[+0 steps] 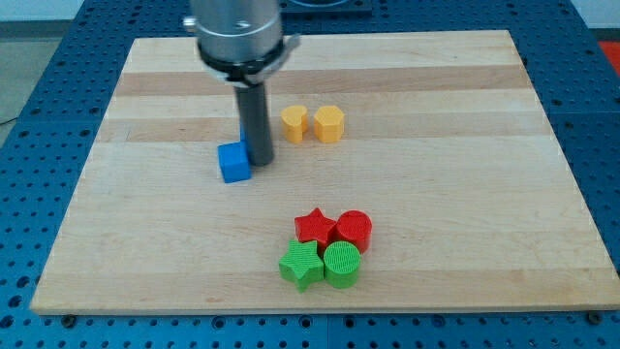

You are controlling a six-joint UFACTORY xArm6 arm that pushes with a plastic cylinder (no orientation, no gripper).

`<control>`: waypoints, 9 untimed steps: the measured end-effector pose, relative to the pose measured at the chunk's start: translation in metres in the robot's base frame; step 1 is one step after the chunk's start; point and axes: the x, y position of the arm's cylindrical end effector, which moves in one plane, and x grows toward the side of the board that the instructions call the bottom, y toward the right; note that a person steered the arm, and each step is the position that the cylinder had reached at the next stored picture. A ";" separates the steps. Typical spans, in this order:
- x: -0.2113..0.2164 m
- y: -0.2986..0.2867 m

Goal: Slide blue cube to the left of blue triangle

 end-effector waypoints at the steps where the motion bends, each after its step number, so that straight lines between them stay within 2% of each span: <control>1: 0.001 -0.015; 3: 0.023 0.044; 4: 0.046 0.033; 5: 0.047 -0.013; 7: 0.006 -0.067; 8: 0.014 -0.069; 9: 0.028 -0.101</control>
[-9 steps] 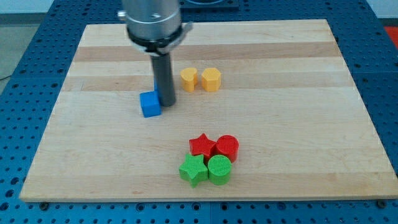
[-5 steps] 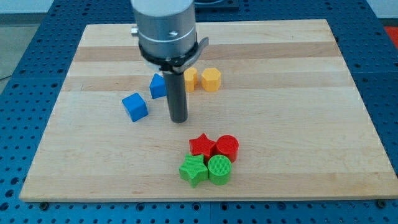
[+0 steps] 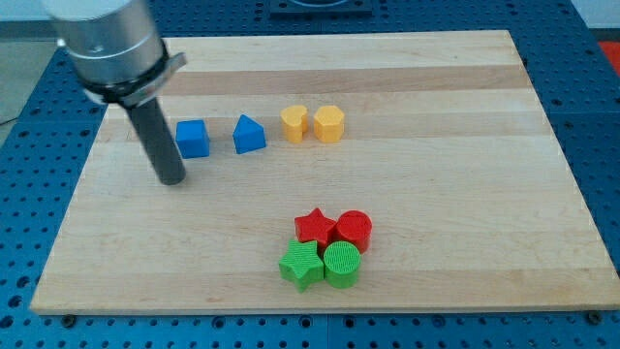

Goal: Slide blue cube to the left of blue triangle

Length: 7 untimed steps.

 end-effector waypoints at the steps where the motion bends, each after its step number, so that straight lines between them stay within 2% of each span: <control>1: -0.010 0.021; 3: -0.046 0.058; 4: -0.046 0.063; 5: -0.024 0.039; 6: -0.018 -0.023; 7: -0.043 -0.060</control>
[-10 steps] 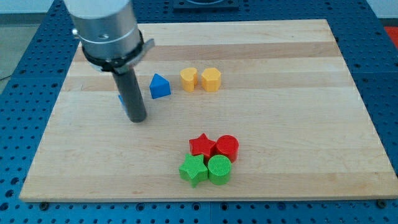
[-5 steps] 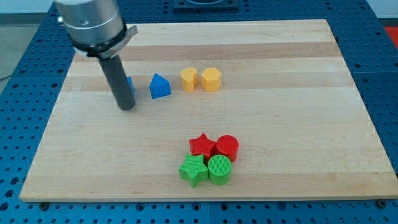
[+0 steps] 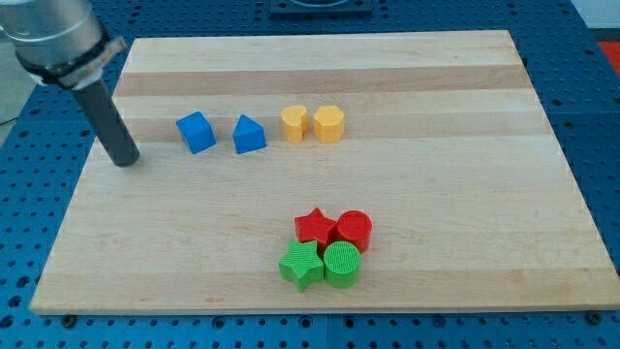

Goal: Slide blue cube to the left of blue triangle

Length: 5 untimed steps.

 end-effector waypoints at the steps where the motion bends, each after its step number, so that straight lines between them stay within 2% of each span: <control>1: -0.030 0.009; 3: -0.034 0.090; 4: -0.034 0.073; 5: -0.017 0.021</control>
